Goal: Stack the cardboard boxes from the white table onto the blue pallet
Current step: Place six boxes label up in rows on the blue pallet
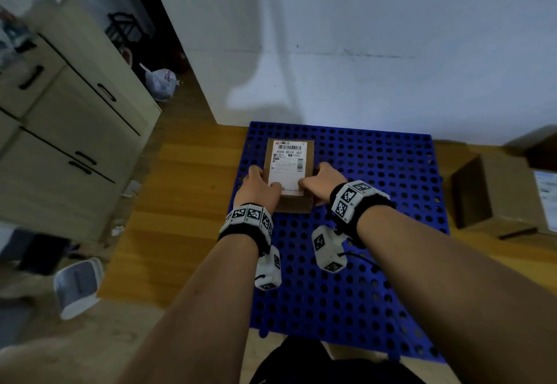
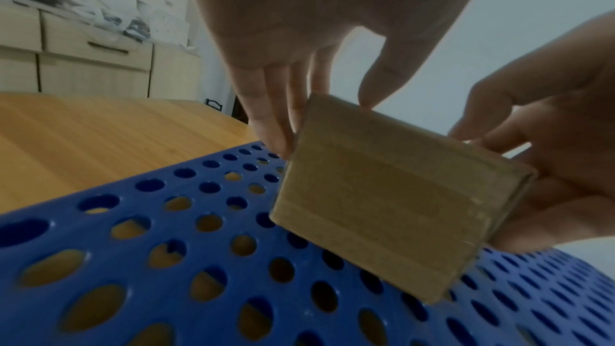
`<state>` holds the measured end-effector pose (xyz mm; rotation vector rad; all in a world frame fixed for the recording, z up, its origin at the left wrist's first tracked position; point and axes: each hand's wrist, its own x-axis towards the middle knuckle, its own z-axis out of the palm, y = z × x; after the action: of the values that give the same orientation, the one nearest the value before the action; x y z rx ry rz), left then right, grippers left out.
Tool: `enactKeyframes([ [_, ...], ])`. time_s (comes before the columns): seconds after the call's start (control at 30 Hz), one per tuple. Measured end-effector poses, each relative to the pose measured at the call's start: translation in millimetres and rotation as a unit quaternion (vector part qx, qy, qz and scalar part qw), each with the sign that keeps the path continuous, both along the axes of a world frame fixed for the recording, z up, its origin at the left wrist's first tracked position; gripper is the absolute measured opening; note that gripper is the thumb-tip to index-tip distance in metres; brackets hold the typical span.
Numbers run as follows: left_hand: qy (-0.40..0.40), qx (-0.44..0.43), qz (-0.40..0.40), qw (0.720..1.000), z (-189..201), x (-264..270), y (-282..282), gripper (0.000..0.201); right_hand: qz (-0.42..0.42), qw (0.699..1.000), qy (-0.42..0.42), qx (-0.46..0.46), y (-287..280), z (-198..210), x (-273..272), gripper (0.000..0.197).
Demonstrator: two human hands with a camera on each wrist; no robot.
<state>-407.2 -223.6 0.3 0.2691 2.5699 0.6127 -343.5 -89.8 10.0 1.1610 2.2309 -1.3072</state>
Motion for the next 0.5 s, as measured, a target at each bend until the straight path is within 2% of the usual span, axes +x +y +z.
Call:
enactKeyframes([
  [0.17, 0.006, -0.033, -0.020, 0.999, 1, 8, -1, 0.046, 0.022, 0.999, -0.009, -0.037, 7, 1, 12, 0.038],
  [0.3, 0.012, -0.060, -0.023, 0.998, 11, 18, 7, 0.058, 0.045, 0.999, 0.005, 0.022, 19, 4, 30, 0.050],
  [0.37, 0.043, -0.081, -0.029, 0.995, 16, 25, 15, 0.058, 0.035, 0.998, 0.023, 0.037, 30, 9, 43, 0.052],
  [0.5, 0.109, -0.093, -0.081, 0.986, 29, 59, 54, 0.055, 0.008, 0.996, 0.049, 0.075, 66, 22, 89, 0.046],
])
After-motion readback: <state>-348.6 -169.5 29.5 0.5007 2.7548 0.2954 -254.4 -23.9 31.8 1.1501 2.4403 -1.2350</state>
